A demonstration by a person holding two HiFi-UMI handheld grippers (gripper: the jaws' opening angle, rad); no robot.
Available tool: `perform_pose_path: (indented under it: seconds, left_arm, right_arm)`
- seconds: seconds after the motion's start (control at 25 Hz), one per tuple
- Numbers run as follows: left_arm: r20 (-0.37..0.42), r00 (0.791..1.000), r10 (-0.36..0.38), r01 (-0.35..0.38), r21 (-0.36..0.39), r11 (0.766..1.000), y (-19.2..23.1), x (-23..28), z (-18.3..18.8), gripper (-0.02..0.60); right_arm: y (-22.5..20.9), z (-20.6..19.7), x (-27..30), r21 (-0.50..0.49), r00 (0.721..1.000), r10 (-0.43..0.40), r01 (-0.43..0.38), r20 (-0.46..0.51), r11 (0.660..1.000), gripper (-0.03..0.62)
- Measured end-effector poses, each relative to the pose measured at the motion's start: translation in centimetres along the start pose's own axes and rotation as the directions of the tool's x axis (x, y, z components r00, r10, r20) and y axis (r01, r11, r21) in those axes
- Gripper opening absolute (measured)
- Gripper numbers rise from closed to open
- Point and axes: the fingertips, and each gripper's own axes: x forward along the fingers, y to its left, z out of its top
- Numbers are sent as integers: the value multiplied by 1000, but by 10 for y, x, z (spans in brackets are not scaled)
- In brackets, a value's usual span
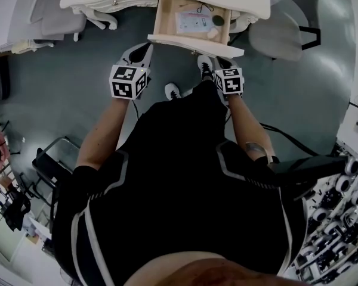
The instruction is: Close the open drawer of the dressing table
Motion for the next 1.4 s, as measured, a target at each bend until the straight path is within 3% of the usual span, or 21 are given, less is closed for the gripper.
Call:
perform_pose_path:
  seconds: [0.48,0.72,1.4]
  left_arm:
    - [23,998,60,-59,-45,997,12,1,16,0]
    - [75,995,64,-60,-63,996,13,5,35,0]
    - [130,971,199,-182,-133,974,25,24,79,0]
  right_arm:
    - [-20,23,19,3,1000,-4,4,6,1000,5]
    - [-37,36,30,-6,1000,-21,21,-5,1000,5]
    - [-81,80,71,-82,1000,22,-23,-13,996,5]
